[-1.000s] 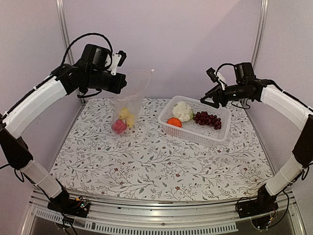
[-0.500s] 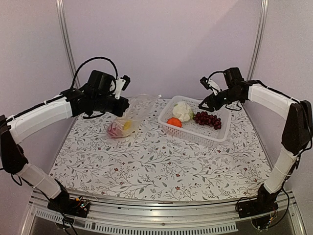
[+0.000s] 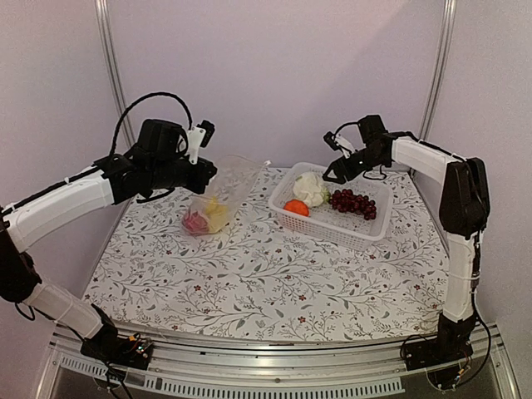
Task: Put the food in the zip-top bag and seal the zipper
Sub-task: Pick up the fake vegetable from the bin.
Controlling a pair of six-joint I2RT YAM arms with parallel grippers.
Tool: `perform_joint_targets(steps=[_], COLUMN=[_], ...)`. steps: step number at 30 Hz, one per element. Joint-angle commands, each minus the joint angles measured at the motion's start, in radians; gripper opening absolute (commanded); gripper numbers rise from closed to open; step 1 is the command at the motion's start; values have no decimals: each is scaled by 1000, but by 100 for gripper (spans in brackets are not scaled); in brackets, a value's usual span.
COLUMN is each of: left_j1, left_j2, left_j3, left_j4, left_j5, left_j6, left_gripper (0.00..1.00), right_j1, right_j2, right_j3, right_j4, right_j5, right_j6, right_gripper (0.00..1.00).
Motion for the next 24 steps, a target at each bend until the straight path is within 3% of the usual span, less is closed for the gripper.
perform_joint_targets(steps=[1,7,18,24], left_j1=[12,12,17,20], left_j2=[15,18,29,30], left_j3=[-14,-16,-10,-11], left_j4=[25,29,28,27], left_j5=[-1,7,39,51], left_j6=[12,11,8,9], left_gripper=[0,0,0,0], right_j1=[1,0,-1,-1], right_j2=[75,160,305,355], right_j3=[58,140,230,246], right_j4=[10,27,75,69], right_j5=[83,101,62,26], right_j6=[32,69,154,178], right_gripper=[64,67,60,68])
